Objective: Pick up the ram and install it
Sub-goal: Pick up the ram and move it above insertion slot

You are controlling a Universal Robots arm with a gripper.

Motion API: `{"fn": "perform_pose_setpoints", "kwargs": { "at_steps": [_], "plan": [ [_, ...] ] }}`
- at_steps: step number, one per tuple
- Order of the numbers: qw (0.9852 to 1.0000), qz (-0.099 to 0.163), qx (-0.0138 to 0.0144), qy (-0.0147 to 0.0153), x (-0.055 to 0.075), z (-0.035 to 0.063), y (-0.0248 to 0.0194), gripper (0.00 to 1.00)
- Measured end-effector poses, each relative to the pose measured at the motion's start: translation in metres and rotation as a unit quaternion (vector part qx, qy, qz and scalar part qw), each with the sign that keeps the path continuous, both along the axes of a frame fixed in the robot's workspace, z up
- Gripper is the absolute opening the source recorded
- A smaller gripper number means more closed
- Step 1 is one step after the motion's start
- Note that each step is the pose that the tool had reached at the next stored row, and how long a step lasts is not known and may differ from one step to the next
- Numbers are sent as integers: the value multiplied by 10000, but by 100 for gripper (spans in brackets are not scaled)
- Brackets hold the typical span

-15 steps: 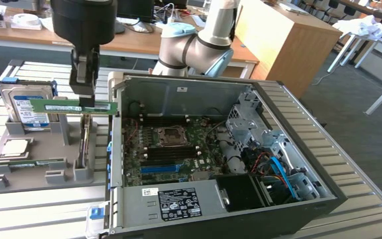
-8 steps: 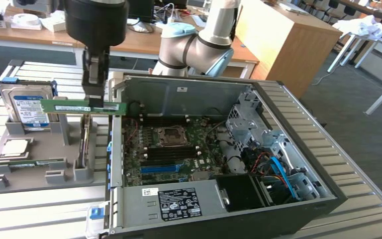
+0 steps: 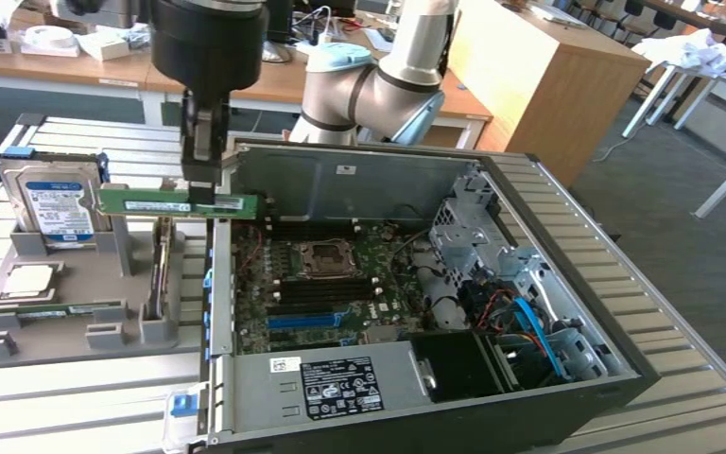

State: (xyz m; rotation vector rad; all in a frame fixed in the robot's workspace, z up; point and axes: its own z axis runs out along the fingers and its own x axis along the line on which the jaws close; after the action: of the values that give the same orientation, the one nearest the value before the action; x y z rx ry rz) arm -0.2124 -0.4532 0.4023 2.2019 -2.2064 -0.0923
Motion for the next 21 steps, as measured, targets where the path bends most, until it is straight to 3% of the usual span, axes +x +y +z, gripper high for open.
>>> {"fn": "perform_pose_setpoints", "kwargs": {
  "at_steps": [21],
  "plan": [
    [10000, 56, 0, 13, 537, 0, 0, 12]
  ]
}}
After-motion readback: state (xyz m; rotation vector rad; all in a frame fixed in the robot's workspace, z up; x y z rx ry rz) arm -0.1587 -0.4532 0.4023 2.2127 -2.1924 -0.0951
